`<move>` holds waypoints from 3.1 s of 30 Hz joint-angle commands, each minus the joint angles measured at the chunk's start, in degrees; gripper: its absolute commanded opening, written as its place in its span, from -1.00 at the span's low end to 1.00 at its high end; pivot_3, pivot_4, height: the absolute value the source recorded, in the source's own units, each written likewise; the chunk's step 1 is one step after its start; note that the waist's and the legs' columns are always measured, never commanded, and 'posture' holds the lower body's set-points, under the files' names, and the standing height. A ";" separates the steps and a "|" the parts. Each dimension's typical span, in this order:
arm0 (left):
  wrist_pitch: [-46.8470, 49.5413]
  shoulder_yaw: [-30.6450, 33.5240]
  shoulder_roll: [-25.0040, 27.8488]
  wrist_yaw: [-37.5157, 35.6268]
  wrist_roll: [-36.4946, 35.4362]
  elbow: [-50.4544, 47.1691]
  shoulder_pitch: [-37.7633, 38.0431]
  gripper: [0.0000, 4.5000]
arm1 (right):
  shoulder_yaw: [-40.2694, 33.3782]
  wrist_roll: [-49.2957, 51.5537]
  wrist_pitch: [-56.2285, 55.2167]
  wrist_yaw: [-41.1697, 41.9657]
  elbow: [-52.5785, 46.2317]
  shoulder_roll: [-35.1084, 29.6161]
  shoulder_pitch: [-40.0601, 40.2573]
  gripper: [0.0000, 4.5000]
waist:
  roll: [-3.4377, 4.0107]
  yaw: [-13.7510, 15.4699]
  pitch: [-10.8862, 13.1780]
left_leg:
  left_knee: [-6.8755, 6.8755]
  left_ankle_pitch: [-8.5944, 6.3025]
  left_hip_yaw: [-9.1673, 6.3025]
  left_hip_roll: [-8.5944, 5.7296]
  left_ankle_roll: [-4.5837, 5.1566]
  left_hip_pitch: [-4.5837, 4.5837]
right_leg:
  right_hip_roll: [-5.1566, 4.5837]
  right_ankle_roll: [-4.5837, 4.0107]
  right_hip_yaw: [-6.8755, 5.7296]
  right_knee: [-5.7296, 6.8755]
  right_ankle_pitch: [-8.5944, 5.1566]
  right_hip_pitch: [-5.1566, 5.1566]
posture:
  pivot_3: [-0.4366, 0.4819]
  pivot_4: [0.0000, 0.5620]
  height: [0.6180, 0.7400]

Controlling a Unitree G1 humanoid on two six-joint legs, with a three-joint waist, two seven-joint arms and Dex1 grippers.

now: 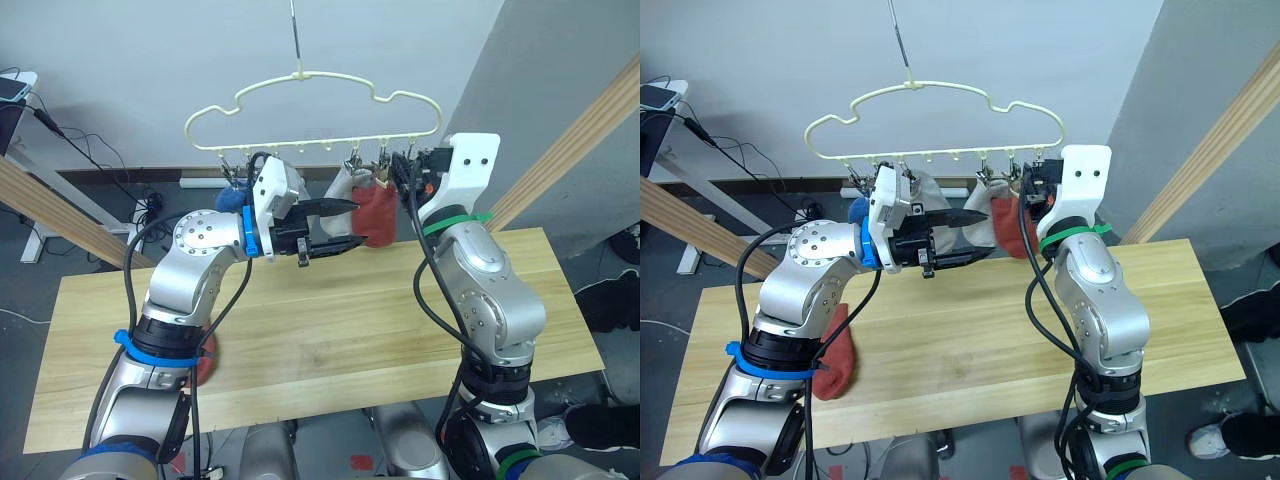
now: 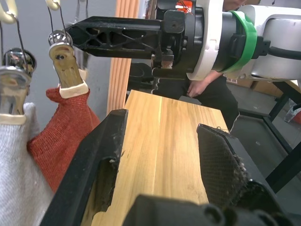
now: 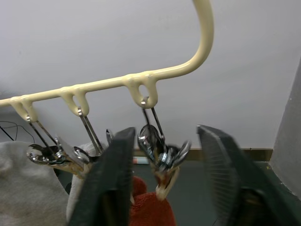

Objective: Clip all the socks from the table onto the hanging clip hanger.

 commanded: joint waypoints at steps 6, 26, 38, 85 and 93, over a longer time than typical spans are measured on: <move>-0.95 0.80 -0.15 -0.31 -0.94 -1.45 -1.25 0.18 | 0.20 -0.56 -1.73 -0.35 0.72 0.35 -2.12 -0.03 | 0.00 -0.01 0.00 | 0.01 0.00 0.00 0.00 0.00 0.00 | 0.00 0.00 0.00 0.01 0.00 0.00 | -0.78 0.07 0.87; -1.08 0.47 -0.27 -0.56 -0.65 -1.31 -1.61 0.18 | 1.56 -1.35 -0.70 -2.98 -0.72 3.05 -1.88 -0.03 | 0.00 -0.04 -0.01 | 0.01 0.01 -0.01 0.00 0.01 0.00 | -0.01 -0.01 -0.01 0.04 0.00 0.00 | -0.78 0.06 0.87; -0.88 0.71 0.26 -0.28 -0.52 -1.84 -1.36 0.18 | 2.91 -0.22 -1.90 0.35 1.77 3.10 -2.52 -0.03 | 0.00 -0.02 -0.02 | 0.02 0.01 -0.02 0.00 0.01 0.00 | -0.01 -0.01 -0.02 0.06 0.01 0.00 | -0.75 0.05 0.87; -1.35 0.49 0.36 -0.48 -0.37 -1.18 -1.89 0.18 | 3.82 -3.67 -5.16 -1.20 1.41 3.81 -0.78 -0.58 | 0.00 -0.01 -0.05 | 0.08 0.10 -0.03 -0.02 0.01 0.09 | -0.01 -0.01 -0.02 0.36 0.01 0.00 | -0.76 0.03 0.87; -1.42 0.49 0.33 -0.54 -0.37 -1.03 -2.05 0.18 | 4.15 -3.74 -6.63 -0.35 2.15 3.28 -0.46 -0.33 | 0.00 -0.02 -0.05 | 0.08 0.10 -0.03 -0.02 0.02 0.10 | -0.01 -0.01 -0.02 0.37 0.01 -0.01 | -0.76 0.03 0.87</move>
